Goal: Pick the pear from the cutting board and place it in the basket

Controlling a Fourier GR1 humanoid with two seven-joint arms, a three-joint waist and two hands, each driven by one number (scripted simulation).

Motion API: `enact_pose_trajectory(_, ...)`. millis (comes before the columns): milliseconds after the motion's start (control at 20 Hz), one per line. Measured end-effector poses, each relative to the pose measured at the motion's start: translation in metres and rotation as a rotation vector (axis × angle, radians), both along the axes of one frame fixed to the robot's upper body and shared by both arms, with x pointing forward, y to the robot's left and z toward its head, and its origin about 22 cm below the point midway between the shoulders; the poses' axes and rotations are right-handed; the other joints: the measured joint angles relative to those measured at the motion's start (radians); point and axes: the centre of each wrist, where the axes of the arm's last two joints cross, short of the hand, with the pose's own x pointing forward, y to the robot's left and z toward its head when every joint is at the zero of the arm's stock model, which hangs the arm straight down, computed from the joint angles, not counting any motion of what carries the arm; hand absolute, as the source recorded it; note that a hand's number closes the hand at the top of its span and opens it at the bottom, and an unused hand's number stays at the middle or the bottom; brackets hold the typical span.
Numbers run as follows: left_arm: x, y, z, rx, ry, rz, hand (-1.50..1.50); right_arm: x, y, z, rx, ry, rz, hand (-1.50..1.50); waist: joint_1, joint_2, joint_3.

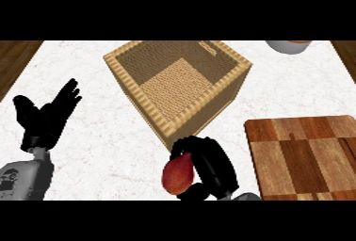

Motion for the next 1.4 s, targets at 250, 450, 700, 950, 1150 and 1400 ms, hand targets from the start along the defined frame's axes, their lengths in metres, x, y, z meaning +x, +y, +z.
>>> enact_pose_trajectory(250, 0.002, 0.001, -0.001, 0.005, 0.009, 0.006, 0.0, -0.022, 0.028, 0.029, 0.117, -0.096, -0.103, 1.5, -0.009, -0.004, -0.005)
enact_pose_trajectory(450, 0.002, 0.001, -0.002, 0.01, 0.01, 0.016, 0.0, -0.035, 0.045, 0.048, 0.163, -0.144, -0.185, 1.5, -0.019, -0.006, -0.009)
enact_pose_trajectory(700, 0.003, 0.0, -0.002, 0.01, 0.012, 0.018, 0.0, -0.039, 0.06, 0.072, 0.183, -0.199, -0.284, 1.5, -0.018, -0.006, -0.011)
enact_pose_trajectory(950, 0.007, -0.004, -0.001, 0.014, 0.007, 0.013, 0.0, -0.03, 0.071, 0.099, 0.171, -0.282, -0.36, 1.5, -0.012, -0.002, -0.012)
enact_pose_trajectory(1150, 0.008, -0.006, 0.001, 0.016, 0.003, 0.0, 0.0, -0.014, 0.078, 0.12, 0.147, -0.373, -0.413, 1.5, 0.001, 0.001, -0.012)
enact_pose_trajectory(1400, 0.011, -0.008, 0.003, 0.016, -0.003, -0.006, 0.0, 0.012, 0.088, 0.145, 0.085, -0.456, -0.509, 1.5, 0.008, 0.004, -0.012)
